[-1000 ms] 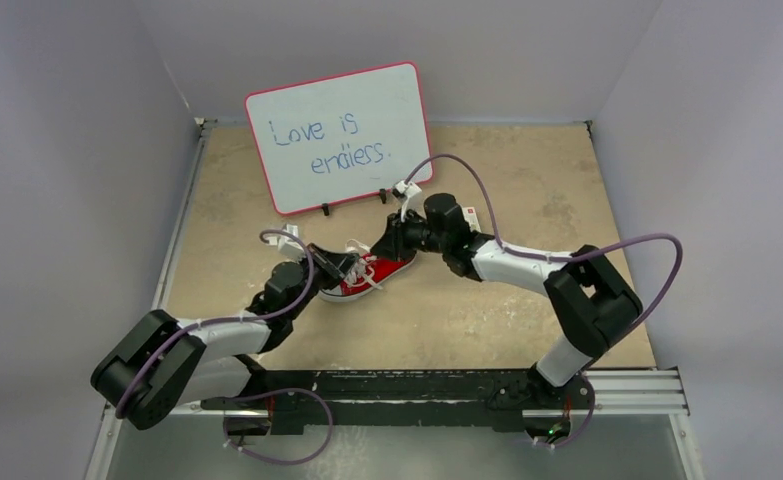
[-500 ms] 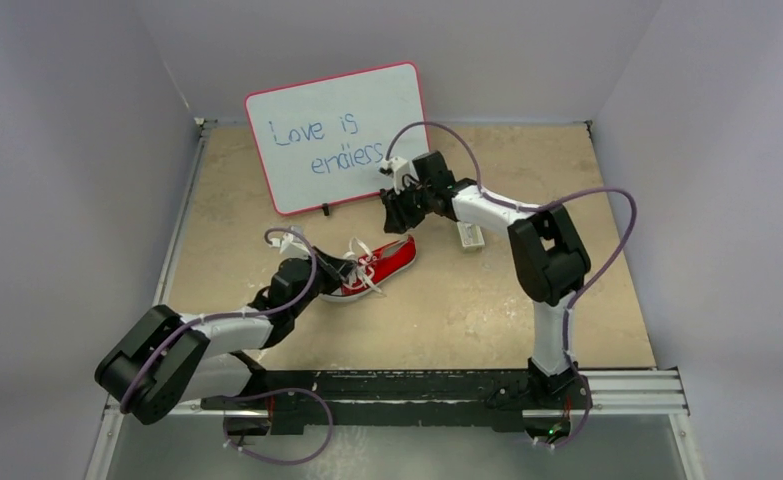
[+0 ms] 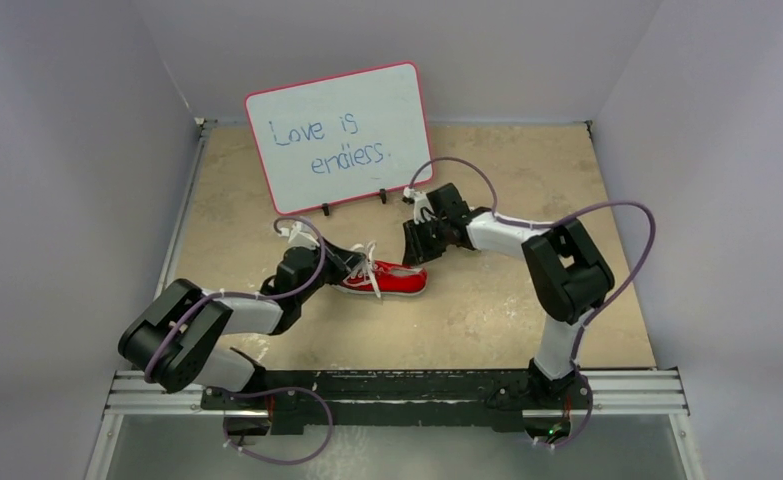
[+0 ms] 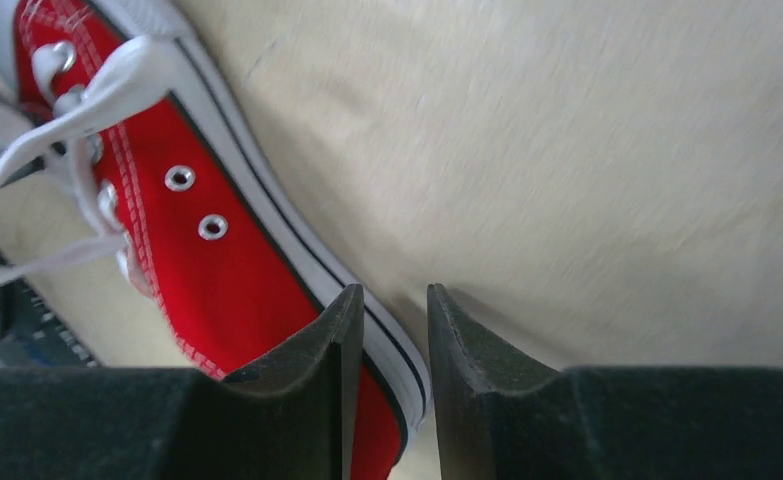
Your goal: Tie the shoes
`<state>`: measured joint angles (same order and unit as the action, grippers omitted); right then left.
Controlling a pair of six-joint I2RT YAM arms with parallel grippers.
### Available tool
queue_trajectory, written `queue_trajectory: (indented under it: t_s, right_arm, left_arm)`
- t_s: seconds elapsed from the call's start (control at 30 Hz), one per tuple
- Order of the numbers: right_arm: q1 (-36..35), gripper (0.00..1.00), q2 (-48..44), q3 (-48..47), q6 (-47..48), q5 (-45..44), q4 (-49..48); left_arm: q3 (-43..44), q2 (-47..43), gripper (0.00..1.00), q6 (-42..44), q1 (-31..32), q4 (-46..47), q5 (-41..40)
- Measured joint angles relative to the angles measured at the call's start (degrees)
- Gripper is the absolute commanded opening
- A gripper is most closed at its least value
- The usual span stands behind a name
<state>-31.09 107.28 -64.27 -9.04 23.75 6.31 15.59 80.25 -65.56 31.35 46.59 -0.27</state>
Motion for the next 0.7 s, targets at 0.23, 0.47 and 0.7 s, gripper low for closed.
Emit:
queue_trajectory:
  t_s: [0.23, 0.47, 0.7]
  right_arm:
    - [-0.02, 0.34, -7.39, 8.59, -12.17, 3.69, -4.46]
    - [-0.07, 0.43, -9.44, 9.66, -16.35, 7.28, -9.73]
    - [-0.09, 0.31, -9.42, 9.66, -11.96, 12.15, -14.45]
  left_arm:
    - [0.94, 1.44, 0.0, -0.46, -0.61, 0.02, 4.98]
    - [4.98, 0.33, 0.0, 0.61, -0.85, -6.23, 10.62]
    - [6.36, 0.0, 0.0, 1.7, -1.01, -9.66, 14.36]
